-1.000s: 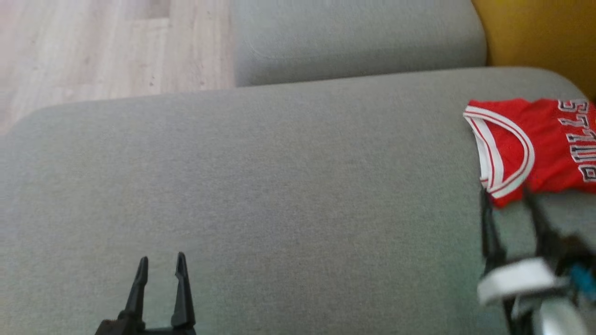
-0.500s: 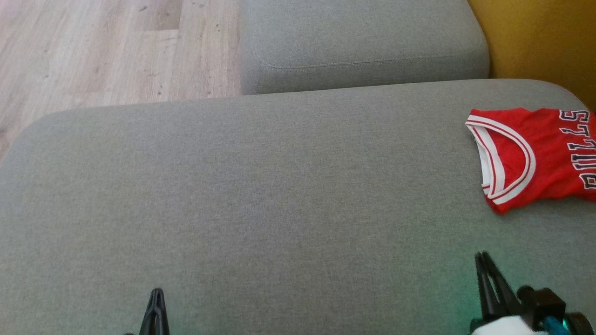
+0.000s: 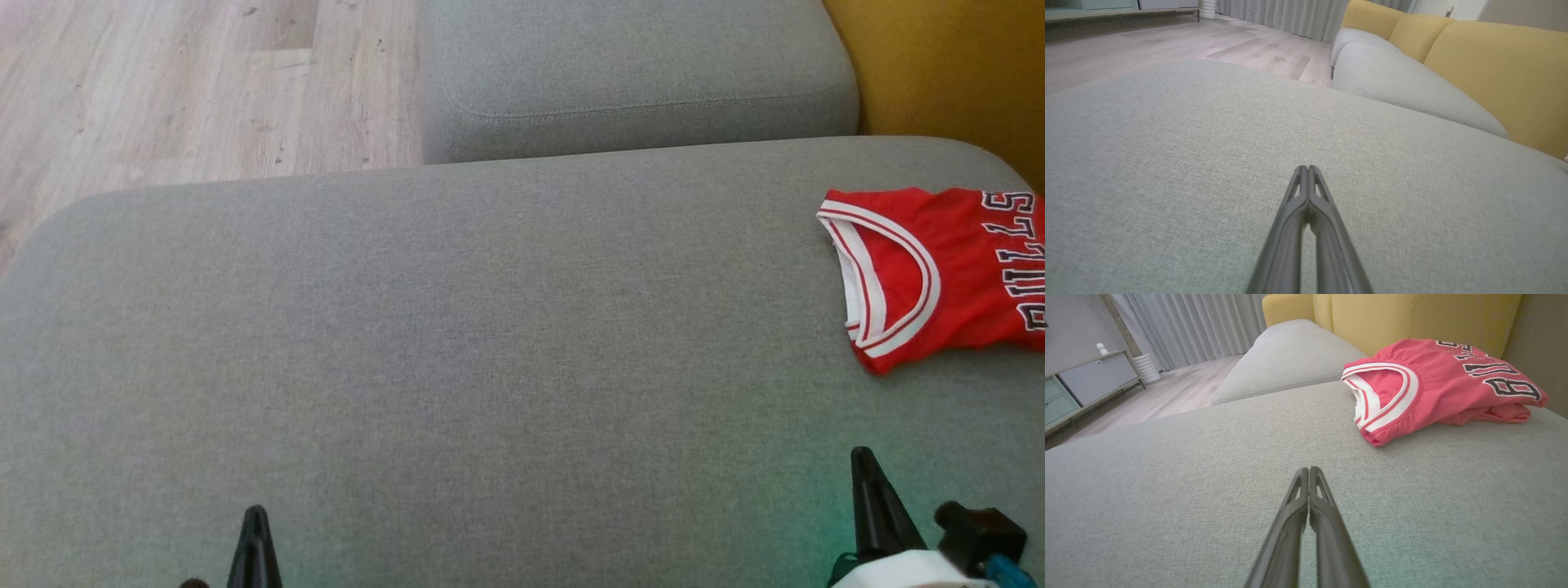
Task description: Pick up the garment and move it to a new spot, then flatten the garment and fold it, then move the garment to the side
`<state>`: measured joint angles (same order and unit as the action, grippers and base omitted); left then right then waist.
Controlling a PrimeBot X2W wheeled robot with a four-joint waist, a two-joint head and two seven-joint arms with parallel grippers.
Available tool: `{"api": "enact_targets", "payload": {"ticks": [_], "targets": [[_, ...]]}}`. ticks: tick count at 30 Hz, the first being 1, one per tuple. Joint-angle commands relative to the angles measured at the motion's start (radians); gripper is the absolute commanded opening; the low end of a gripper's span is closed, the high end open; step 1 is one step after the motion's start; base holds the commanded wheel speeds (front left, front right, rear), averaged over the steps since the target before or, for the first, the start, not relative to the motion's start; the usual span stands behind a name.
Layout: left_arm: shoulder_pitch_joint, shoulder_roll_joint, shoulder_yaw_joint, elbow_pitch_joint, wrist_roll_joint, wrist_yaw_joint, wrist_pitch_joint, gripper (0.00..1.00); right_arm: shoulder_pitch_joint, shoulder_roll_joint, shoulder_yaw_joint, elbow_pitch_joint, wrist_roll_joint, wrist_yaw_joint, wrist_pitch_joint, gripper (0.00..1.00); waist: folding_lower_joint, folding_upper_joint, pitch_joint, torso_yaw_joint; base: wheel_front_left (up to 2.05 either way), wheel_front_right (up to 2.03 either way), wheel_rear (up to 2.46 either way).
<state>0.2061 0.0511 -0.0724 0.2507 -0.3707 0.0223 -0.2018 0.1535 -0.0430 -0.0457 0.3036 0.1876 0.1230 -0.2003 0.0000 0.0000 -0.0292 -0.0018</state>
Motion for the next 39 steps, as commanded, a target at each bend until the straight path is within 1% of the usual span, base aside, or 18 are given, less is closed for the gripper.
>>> {"api": "enact_targets", "payload": {"ticks": [1,39], "targets": [[-0.039,0.000,0.013,-0.029,-0.021,-0.006,0.005,0.00,-0.048,-0.001,-0.006,-0.035,0.027,0.001,0.006,0.00,0.0000,0.0000,0.000,0.000,0.00,0.00,0.00],[-0.134,0.000,0.072,-0.021,-0.440,-0.056,0.112,0.00,-0.121,-0.003,-0.027,-0.044,0.507,0.003,0.112,0.00,0.0000,0.0000,0.011,0.001,0.00,0.00,0.00]]}}
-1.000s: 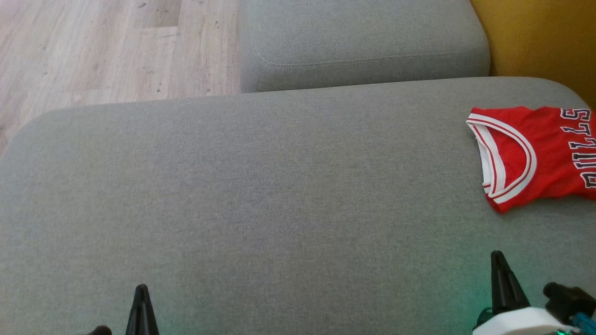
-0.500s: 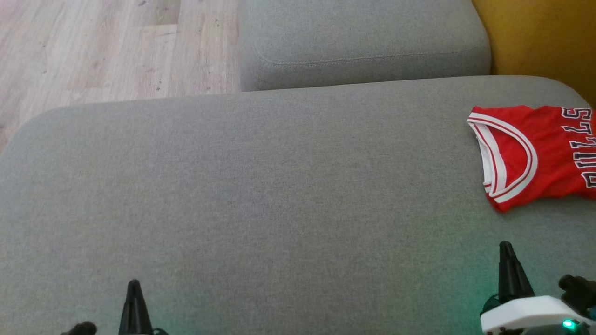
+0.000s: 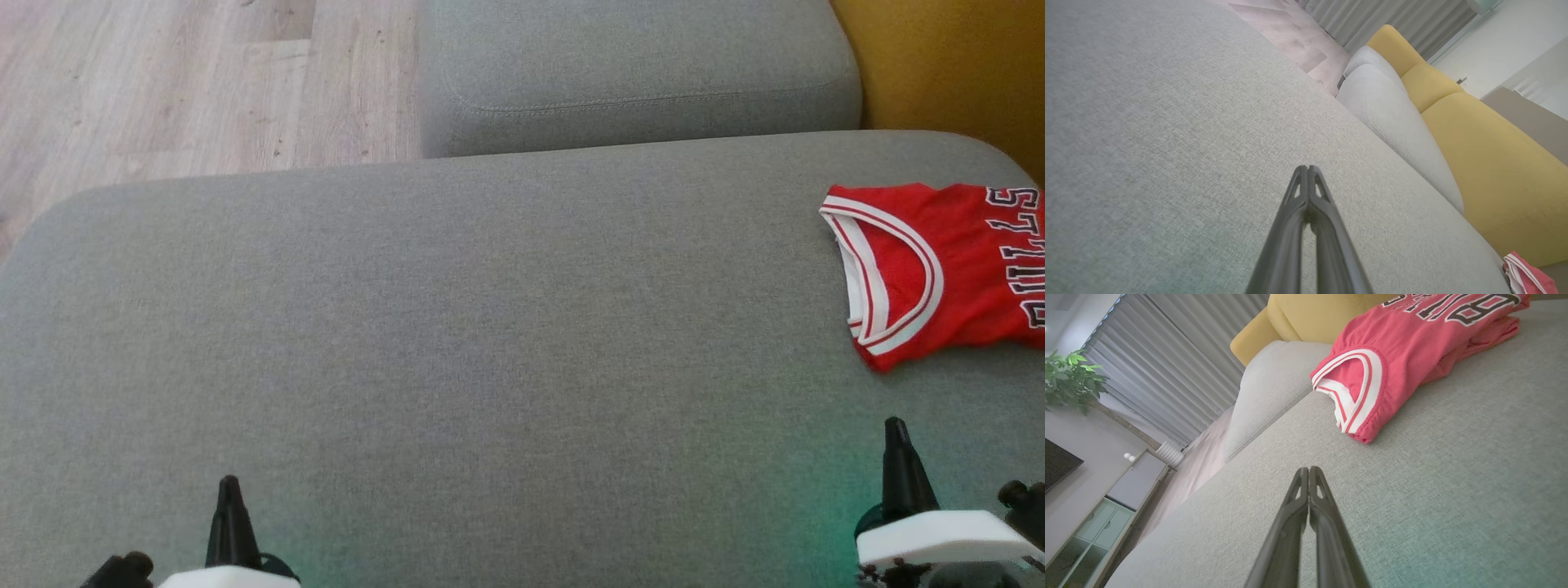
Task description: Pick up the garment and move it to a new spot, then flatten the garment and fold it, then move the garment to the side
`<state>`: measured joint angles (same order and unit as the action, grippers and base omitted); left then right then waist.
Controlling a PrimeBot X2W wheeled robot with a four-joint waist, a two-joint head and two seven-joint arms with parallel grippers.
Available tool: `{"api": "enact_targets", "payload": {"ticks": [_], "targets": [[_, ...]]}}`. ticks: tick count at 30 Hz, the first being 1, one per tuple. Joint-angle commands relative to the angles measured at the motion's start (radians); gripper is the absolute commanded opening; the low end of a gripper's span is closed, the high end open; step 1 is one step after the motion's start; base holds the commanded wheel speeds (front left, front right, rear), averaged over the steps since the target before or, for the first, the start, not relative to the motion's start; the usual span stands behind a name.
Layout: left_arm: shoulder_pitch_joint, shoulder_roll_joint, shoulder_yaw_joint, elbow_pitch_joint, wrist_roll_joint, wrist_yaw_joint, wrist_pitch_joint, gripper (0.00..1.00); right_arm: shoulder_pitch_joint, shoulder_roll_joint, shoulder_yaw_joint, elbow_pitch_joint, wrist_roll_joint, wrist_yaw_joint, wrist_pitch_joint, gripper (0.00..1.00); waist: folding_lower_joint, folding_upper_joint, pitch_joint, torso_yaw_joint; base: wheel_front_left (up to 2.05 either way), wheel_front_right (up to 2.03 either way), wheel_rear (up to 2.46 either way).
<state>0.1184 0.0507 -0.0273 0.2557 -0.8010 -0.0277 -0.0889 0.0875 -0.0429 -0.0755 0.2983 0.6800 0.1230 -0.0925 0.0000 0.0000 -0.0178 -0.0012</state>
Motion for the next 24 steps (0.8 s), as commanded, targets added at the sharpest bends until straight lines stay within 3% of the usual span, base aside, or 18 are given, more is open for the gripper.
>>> {"api": "enact_targets", "payload": {"ticks": [1,24], "targets": [[-0.049,0.000,0.029,-0.025,-0.021,-0.008,0.002,0.00,-0.057,-0.004,0.002,-0.038,0.028,0.003,0.007,0.00,0.0000,0.0000,0.000,0.000,0.00,0.00,0.00],[-0.110,0.000,0.068,-0.020,-0.293,-0.041,0.071,0.00,-0.105,-0.005,-0.012,-0.044,0.339,0.005,0.076,0.00,0.0000,0.0000,0.007,0.000,0.00,0.00,0.00]]}}
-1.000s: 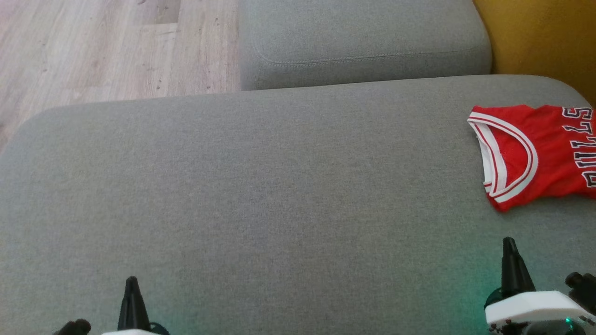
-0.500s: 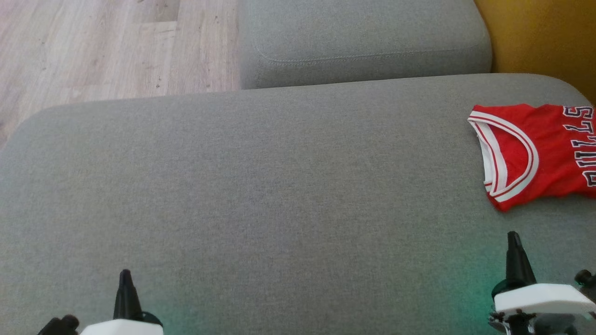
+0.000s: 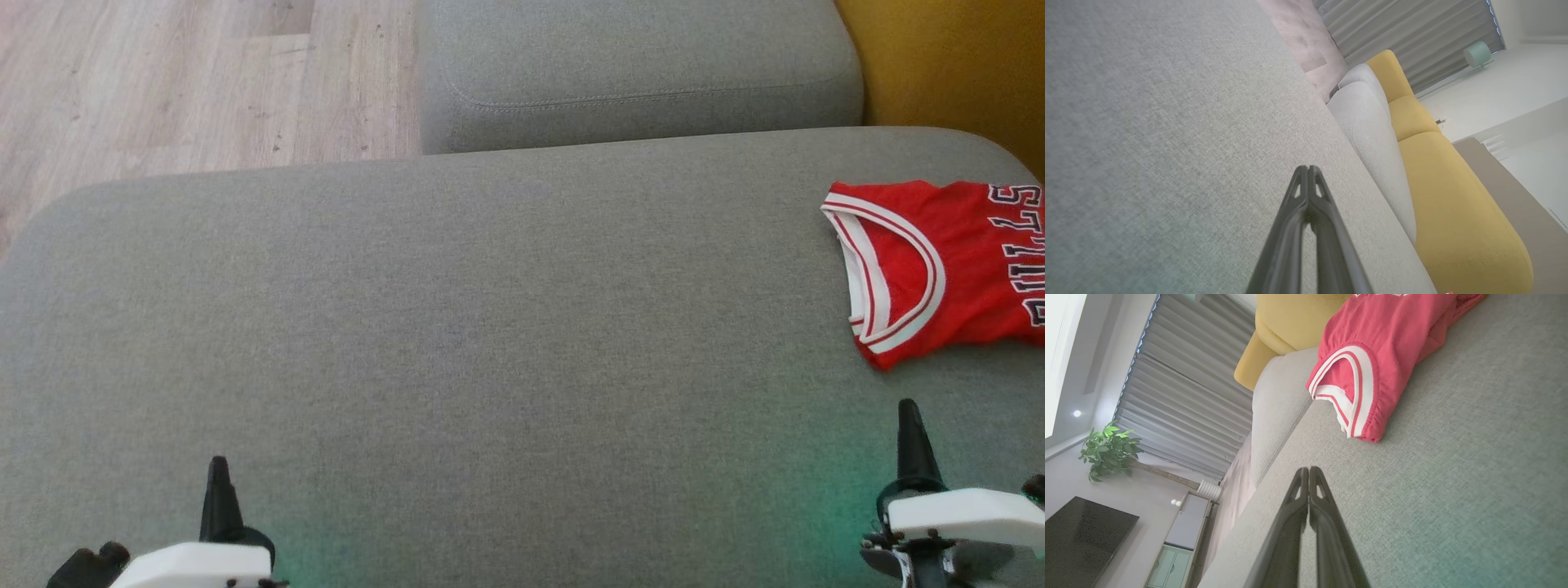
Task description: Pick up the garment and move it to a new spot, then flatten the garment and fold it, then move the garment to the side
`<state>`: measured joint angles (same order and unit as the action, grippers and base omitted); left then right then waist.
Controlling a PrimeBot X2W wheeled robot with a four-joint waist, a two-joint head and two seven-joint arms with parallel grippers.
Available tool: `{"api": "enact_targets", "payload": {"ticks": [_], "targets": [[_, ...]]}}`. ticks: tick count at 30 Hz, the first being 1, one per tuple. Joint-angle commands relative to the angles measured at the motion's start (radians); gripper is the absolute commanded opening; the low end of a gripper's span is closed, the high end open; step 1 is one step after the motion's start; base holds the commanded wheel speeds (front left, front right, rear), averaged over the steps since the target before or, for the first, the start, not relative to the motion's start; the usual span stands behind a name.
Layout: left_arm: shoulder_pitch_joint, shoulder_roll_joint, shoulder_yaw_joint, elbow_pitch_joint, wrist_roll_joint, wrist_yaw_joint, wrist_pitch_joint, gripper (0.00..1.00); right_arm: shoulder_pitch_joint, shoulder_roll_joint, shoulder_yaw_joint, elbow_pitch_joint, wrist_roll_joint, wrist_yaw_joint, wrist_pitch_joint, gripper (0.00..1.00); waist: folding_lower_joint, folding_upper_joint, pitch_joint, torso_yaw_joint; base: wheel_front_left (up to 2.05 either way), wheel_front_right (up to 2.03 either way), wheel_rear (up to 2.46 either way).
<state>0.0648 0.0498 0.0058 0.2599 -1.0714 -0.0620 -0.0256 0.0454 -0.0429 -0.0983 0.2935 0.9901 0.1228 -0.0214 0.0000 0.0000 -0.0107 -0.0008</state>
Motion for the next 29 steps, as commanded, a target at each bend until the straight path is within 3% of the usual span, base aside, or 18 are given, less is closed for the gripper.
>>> {"api": "enact_targets", "payload": {"ticks": [1,29], "targets": [[-0.059,0.001,0.036,-0.024,-0.034,-0.008,0.011,0.00,-0.065,-0.005,0.010,-0.039,0.042,0.005,0.007,0.00,0.0000,0.0000,0.001,0.000,0.00,0.00,0.00],[-0.128,0.001,0.080,-0.018,-0.340,-0.045,0.088,0.00,-0.119,-0.006,-0.006,-0.045,0.392,0.007,0.085,0.00,0.0000,0.0000,0.009,0.001,0.00,0.00,0.00]]}}
